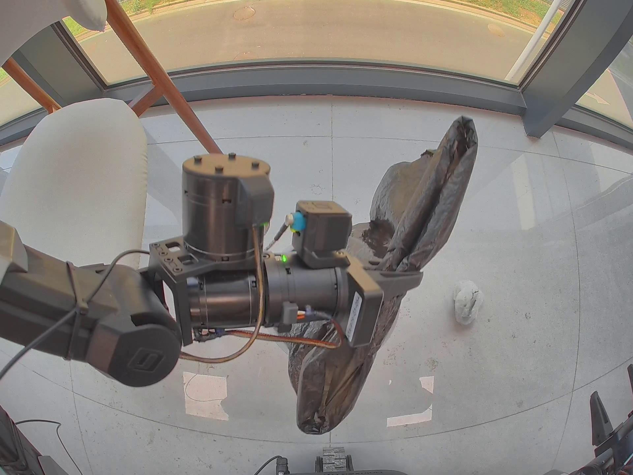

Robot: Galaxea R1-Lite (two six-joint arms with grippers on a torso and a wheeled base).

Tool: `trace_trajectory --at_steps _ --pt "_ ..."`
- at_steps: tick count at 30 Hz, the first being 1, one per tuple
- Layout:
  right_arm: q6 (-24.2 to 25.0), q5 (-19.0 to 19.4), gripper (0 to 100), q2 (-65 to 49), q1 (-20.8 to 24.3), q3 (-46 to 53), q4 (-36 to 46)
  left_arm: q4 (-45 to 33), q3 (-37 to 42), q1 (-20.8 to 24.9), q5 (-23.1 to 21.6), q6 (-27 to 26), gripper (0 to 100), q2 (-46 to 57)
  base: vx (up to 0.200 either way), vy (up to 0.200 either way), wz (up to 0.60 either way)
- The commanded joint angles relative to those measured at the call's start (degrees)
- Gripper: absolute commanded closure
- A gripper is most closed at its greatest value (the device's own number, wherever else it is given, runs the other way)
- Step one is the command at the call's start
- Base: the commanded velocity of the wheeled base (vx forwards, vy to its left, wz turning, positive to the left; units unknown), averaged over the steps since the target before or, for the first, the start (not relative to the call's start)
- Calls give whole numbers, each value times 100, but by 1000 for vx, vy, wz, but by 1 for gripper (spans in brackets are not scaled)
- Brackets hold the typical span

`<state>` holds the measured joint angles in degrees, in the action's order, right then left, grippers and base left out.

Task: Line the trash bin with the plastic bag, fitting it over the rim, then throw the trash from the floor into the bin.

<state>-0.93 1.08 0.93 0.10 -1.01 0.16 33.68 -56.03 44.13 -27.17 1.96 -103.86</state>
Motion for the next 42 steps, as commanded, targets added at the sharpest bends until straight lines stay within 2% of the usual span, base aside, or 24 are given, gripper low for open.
trace_trajectory --at_steps 1,4,8,11,16,21,23,24,25,26,27,29,30,31,32,33,37,41,42 --pt "5 6 0 -93 8 92 2 -2 655 -18 45 -126 100 182 0 0 0" --pt "-4 -3 0 -93 -1 84 11 24 962 -80 89 -311 100 200 0 0 0" --pt "-22 6 0 -93 -1 84 11 42 1261 -379 151 -812 100 217 0 0 0" --pt "-83 32 0 -93 -10 84 11 24 1287 -432 230 -847 100 314 0 0 0" --pt "-127 58 0 -93 -19 84 11 16 1323 -458 661 -838 100 481 0 0 0" --pt "-109 85 0 -93 -19 66 -16 33 1428 -449 731 -812 100 657 0 0 0" --pt "84 296 0 127 78 -804 -570 33 1463 -449 731 -803 100 683 0 0 0" --pt "137 375 0 602 166 -1182 -860 33 1490 -449 731 -803 100 701 0 0 0" --pt "172 384 0 1463 263 -1270 -1308 42 1525 -449 731 -812 100 701 0 0 0" --pt "172 384 0 1463 263 -1270 -1308 42 1525 -449 731 -812 100 701 0 0 0" --pt "409 375 0 2526 465 -1384 -1501 42 1542 -440 722 -803 100 701 0 0 0" --pt "1508 454 0 3089 570 -1648 -1475 42 1604 -423 713 -794 100 710 0 0 0" --pt "1824 472 0 3326 597 -1718 -1466 42 1639 -423 713 -794 100 710 0 0 0" --pt "2431 621 0 3959 685 -1876 -1528 42 1674 -423 705 -803 100 745 0 0 0" --pt "2694 788 0 4372 746 -1991 -1607 42 1692 -423 678 -785 100 798 0 0 0" --pt "2756 858 0 4548 755 -2061 -1624 42 1700 -423 669 -776 100 824 0 0 0" --pt "2765 1535 0 5673 772 -2659 -1853 42 1832 -423 661 -785 100 868 0 0 0" --pt "2747 1737 0 6323 939 -2755 -2116 42 1876 -423 643 -803 100 877 0 0 0" --pt "2747 1746 0 6587 1177 -2738 -2380 51 1885 -414 643 -820 100 877 0 0 0"
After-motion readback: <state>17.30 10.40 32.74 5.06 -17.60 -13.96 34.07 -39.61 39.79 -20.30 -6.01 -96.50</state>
